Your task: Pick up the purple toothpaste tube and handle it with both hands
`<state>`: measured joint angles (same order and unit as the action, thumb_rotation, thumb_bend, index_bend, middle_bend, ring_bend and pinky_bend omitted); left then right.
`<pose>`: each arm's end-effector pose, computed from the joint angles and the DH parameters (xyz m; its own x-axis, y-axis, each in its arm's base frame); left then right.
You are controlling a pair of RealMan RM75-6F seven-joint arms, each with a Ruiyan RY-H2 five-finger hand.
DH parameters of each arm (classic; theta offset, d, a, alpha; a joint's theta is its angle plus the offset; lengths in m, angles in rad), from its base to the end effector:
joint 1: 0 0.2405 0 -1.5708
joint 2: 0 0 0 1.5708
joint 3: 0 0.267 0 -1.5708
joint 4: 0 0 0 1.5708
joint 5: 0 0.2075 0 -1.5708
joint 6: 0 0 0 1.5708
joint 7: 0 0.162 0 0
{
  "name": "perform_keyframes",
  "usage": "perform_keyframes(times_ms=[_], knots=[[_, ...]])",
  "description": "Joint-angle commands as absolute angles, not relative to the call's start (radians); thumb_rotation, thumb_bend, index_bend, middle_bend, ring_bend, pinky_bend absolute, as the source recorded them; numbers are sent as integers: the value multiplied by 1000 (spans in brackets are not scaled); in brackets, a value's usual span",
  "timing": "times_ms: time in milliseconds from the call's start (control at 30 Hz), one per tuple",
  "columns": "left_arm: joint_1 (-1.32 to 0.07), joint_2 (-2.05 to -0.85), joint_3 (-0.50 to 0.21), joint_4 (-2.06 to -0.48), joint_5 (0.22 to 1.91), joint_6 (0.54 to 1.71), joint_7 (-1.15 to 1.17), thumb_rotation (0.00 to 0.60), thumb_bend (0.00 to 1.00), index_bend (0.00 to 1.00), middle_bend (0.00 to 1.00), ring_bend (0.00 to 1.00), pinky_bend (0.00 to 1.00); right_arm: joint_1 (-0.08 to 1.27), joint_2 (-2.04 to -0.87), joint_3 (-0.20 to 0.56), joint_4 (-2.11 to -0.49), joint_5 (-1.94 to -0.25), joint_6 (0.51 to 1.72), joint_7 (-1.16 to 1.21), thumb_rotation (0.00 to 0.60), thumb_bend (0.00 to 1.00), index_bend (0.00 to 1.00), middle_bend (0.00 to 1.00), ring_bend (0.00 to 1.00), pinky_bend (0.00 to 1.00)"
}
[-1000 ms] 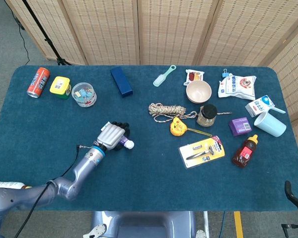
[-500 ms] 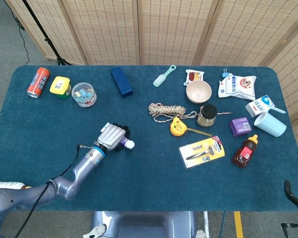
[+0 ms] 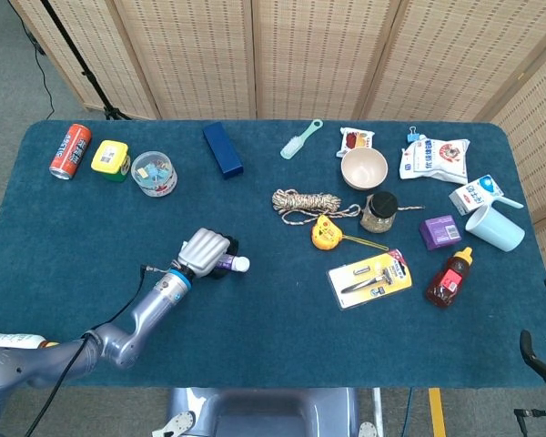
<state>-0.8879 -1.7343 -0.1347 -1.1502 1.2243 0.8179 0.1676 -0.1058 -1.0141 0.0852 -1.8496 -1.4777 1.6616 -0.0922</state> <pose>-0.1296 0.3922 -0.0834 0.5221 0.2969 0.7996 0.7941 -0.5112 -0.3287 -0.3034 -0.1449 0.2125 0.3781 0.1253 0.9173 -0.9175 0.1827 0.3532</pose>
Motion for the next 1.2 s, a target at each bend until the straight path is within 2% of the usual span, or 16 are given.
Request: perform_keyframes(times_ms=[33, 233, 733, 1200], knots=[[-884, -1727, -132, -1158, 1233, 821, 160, 600, 675, 573, 512, 516, 554, -103, -1013, 86, -1849, -1479, 1658, -91, 600, 462, 49, 0, 0, 0], [-876, -1671, -132, -1208, 1265, 837, 146, 600, 762, 582, 538, 540, 577, -83, -998, 91, -1867, -1495, 1637, -67, 600, 462, 50, 0, 0, 0], [-879, -1394, -127, -1509, 1303, 804, 165, 600, 761, 595, 548, 546, 578, 6, -974, 98, -1862, -1562, 1535, 53, 600, 462, 63, 0, 0, 0], [-889, -1132, -156, -1754, 1261, 744, 118, 600, 761, 618, 561, 553, 578, 195, -1010, 108, -1787, -1686, 1366, 330, 600, 462, 140, 15, 0, 0]])
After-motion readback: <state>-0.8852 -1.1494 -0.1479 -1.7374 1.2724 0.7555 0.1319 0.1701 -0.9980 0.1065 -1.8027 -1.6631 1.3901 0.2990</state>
